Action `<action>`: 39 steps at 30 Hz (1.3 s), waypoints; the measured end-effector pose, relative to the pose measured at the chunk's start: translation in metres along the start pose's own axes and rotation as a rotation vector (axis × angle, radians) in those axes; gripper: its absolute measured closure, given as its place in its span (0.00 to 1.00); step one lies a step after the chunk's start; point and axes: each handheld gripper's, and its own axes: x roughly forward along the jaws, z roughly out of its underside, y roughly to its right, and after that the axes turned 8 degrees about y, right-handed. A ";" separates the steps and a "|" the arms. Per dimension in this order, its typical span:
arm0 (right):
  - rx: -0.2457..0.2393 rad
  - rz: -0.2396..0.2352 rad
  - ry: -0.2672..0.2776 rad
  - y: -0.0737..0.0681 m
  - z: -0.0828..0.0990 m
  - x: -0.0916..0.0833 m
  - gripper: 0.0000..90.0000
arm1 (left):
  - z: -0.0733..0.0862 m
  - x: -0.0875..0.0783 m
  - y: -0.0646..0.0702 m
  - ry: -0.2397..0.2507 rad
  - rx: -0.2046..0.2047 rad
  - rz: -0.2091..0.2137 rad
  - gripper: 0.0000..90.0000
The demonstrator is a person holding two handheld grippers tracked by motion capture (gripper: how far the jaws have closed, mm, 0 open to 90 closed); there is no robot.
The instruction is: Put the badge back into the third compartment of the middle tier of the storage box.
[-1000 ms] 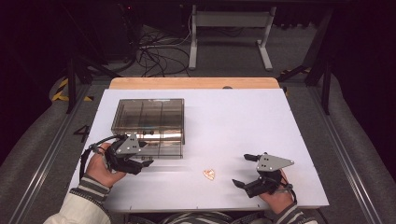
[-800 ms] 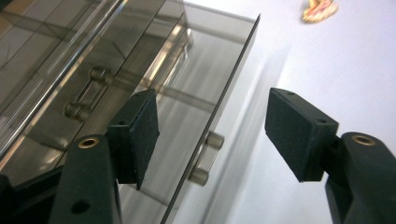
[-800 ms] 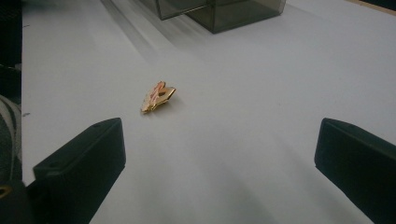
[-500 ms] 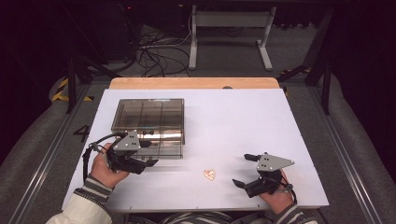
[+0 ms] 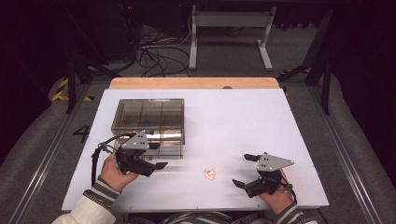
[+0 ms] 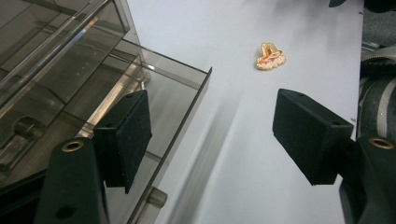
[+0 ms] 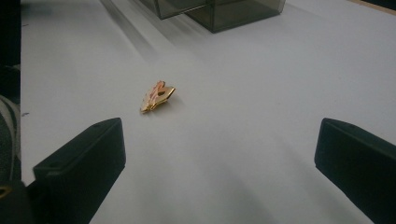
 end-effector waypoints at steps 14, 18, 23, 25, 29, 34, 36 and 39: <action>-0.001 0.000 -0.003 0.000 0.000 0.000 0.03 | -0.013 0.017 0.021 0.023 -0.013 -0.010 0.26; 0.000 0.000 -0.002 0.000 0.000 0.000 0.03 | -0.015 0.021 0.024 0.034 -0.026 0.003 0.28; 0.000 0.000 -0.002 0.000 0.000 0.001 0.03 | -0.016 0.028 0.027 0.030 -0.023 0.002 0.29; -0.001 0.000 -0.002 0.000 0.000 0.001 0.03 | -0.018 0.031 0.030 0.028 -0.011 -0.001 0.30; -0.001 0.000 -0.003 0.000 0.000 0.001 0.03 | -0.020 0.037 0.033 0.027 -0.009 0.013 0.30; -0.001 0.000 -0.003 -0.001 0.000 0.000 0.03 | -0.022 0.045 0.034 0.021 -0.015 0.027 0.30; -0.001 0.000 -0.003 -0.001 0.000 0.000 0.03 | -0.023 0.048 0.035 0.021 -0.013 0.029 0.31; -0.003 0.000 -0.004 0.000 0.000 0.001 0.03 | -0.024 0.054 0.038 0.003 0.013 0.014 0.31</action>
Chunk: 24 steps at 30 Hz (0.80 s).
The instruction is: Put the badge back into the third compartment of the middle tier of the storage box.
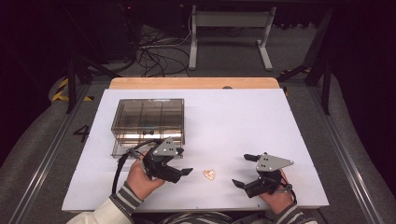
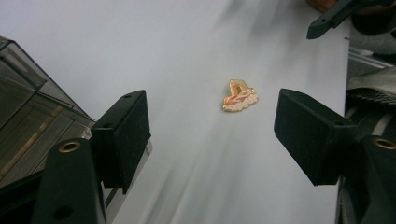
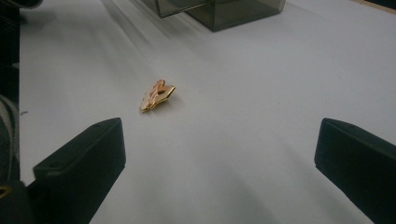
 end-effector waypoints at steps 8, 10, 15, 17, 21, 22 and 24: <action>-0.001 0.000 -0.001 0.000 0.000 0.000 0.03 | -0.003 0.016 0.002 -0.018 -0.004 0.019 0.31; -0.002 -0.001 -0.001 0.000 0.000 0.000 0.03 | -0.004 0.021 0.004 -0.024 -0.004 0.021 0.31; -0.002 -0.002 -0.001 0.000 0.000 0.000 0.03 | -0.006 0.034 0.007 -0.034 -0.010 0.015 0.31; -0.002 -0.001 -0.001 0.000 0.000 0.000 0.03 | -0.007 0.038 0.008 -0.039 -0.013 0.018 0.31; -0.003 0.000 -0.001 0.000 0.000 0.000 0.03 | -0.007 0.046 0.011 -0.035 -0.021 0.021 0.31; -0.003 0.000 -0.001 0.000 0.000 0.000 0.03 | -0.007 0.048 0.012 -0.038 -0.018 0.024 0.31; 0.000 -0.002 -0.002 0.000 0.000 0.000 0.03 | -0.007 0.053 0.013 -0.039 -0.019 0.019 0.31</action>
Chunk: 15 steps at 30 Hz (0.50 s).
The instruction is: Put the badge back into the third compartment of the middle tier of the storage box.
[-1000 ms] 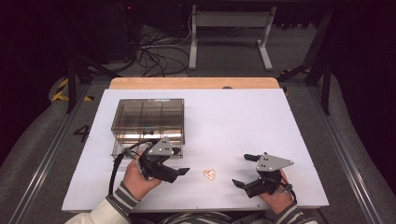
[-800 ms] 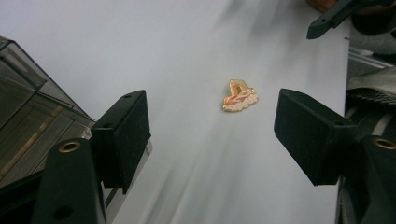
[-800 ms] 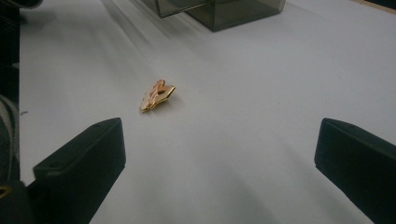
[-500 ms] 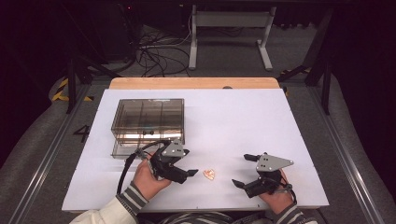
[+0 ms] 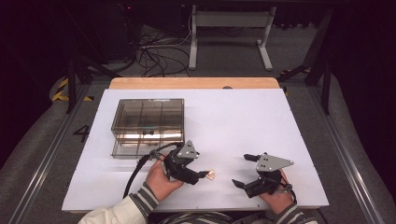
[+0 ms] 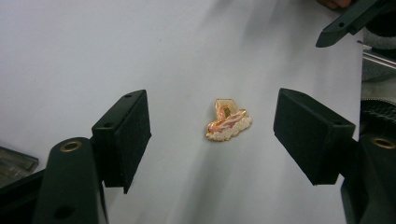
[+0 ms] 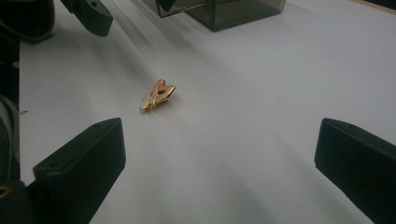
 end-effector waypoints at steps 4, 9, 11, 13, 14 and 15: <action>0.002 -0.006 0.005 0.000 0.000 0.000 0.02 | 0.001 0.009 0.002 -0.009 -0.009 0.009 0.32; 0.003 -0.005 0.006 0.000 0.000 0.000 0.02 | 0.001 0.019 0.006 -0.016 -0.003 0.013 0.32; 0.003 -0.005 0.006 0.000 0.000 0.000 0.02 | 0.001 0.023 0.009 -0.024 0.002 0.013 0.33; 0.004 -0.005 0.007 0.001 0.000 0.000 0.02 | 0.002 0.027 0.010 -0.027 0.006 0.011 0.33; 0.003 -0.005 0.006 0.001 0.000 0.000 0.02 | 0.002 0.029 0.011 -0.031 0.009 0.011 0.33; 0.003 -0.006 0.006 0.000 0.000 0.000 0.02 | 0.002 0.031 0.011 -0.034 0.007 0.011 0.33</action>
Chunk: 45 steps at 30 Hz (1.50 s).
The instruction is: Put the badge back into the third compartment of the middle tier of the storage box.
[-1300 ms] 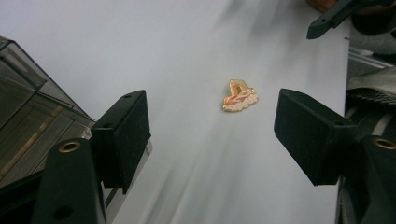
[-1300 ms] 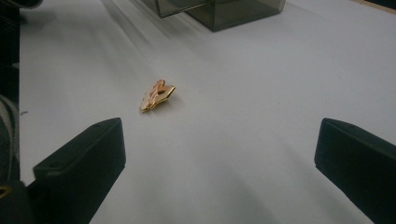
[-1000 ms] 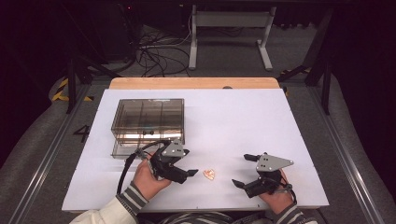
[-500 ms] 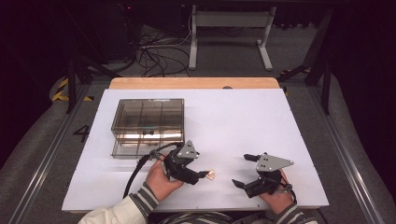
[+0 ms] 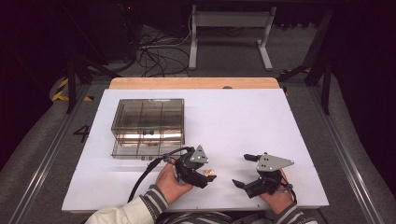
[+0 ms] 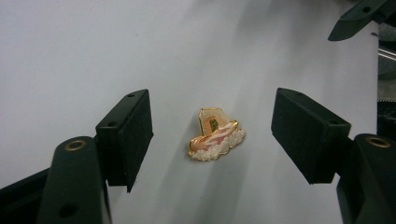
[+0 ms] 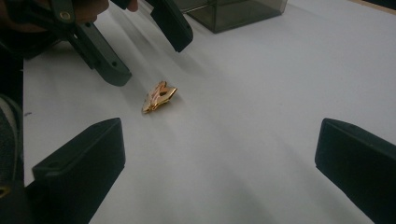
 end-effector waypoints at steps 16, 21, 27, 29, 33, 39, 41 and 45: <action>-0.003 -0.001 -0.003 0.000 0.000 0.000 0.02 | 0.002 0.019 0.005 -0.032 -0.004 0.007 0.44; -0.002 -0.001 -0.003 0.000 0.000 0.000 0.02 | 0.001 0.023 0.008 -0.054 0.010 -0.013 0.50; -0.003 -0.003 -0.004 0.000 0.000 0.000 0.02 | 0.001 0.026 0.010 -0.069 0.012 -0.022 0.58; -0.003 -0.003 -0.004 0.000 0.000 0.000 0.02 | 0.002 0.026 0.011 -0.070 0.016 -0.029 0.60; -0.002 -0.004 -0.003 0.000 0.000 0.000 0.02 | 0.002 0.026 0.011 -0.072 0.015 -0.037 0.66; -0.002 -0.005 -0.003 0.000 0.000 0.000 0.02 | 0.002 0.025 0.010 -0.071 0.011 -0.039 0.73; -0.002 -0.005 -0.003 0.000 0.000 0.000 0.02 | 0.001 0.025 0.010 -0.078 0.013 -0.038 0.73; -0.002 -0.005 -0.004 0.000 0.000 0.000 0.02 | 0.001 0.025 0.010 -0.075 0.014 -0.036 0.73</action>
